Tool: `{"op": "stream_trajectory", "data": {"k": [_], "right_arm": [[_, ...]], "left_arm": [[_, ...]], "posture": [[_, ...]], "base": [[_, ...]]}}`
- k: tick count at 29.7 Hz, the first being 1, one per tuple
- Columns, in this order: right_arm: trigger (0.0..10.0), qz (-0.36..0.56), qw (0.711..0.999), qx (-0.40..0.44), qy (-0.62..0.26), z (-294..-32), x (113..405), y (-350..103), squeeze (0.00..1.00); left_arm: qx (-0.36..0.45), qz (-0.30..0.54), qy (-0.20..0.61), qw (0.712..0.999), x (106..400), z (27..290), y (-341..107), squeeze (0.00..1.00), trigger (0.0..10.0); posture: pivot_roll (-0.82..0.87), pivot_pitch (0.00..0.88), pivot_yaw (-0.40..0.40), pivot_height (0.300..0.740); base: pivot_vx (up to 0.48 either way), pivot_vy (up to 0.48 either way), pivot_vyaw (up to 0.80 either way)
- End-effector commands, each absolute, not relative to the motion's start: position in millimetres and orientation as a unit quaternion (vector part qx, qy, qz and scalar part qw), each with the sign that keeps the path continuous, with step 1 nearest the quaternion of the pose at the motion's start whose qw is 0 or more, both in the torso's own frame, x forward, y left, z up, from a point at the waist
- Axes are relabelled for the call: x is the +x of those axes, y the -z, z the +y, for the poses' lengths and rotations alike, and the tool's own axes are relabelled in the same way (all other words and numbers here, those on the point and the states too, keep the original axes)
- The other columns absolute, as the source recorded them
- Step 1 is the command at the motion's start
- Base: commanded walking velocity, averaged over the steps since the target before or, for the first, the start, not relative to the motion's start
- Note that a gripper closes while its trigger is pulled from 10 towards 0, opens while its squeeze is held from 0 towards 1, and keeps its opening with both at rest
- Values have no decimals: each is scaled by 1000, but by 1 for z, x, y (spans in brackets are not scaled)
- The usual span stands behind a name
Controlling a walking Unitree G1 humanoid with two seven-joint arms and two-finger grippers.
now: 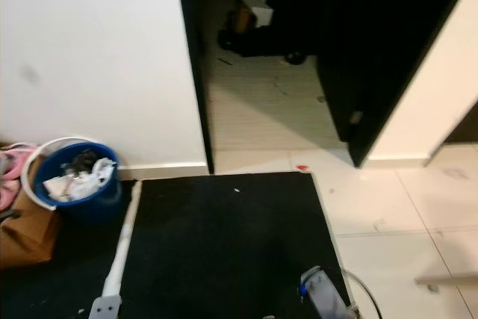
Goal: Picking trash to rubbish bin
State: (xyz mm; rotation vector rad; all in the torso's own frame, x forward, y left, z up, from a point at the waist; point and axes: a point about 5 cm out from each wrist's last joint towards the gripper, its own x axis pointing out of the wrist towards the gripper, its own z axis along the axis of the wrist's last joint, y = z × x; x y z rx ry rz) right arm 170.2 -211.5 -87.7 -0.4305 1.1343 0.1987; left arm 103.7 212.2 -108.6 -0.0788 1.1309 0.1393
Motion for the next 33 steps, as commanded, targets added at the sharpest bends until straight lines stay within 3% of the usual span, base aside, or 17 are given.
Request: {"op": "stream_trajectory", "data": {"k": [1,10,33], "right_arm": [[10000,540,819,-183,-68,-218,166,88,0],[10000,508,855,-105,15,-230,183,78,0],[10000,475,872,-113,-33,-202,210,69,0]], "left_arm": [[-26,536,-52,842,107,213,108,0,10000],[-7,537,-27,843,114,211,106,0,10000],[-20,525,-10,851,128,195,105,0,10000]], "posture": [[-34,59,65,740],[-81,83,97,740],[-87,56,75,740]], "base": [[0,0,-800],[0,0,-800],[0,0,-800]]}}
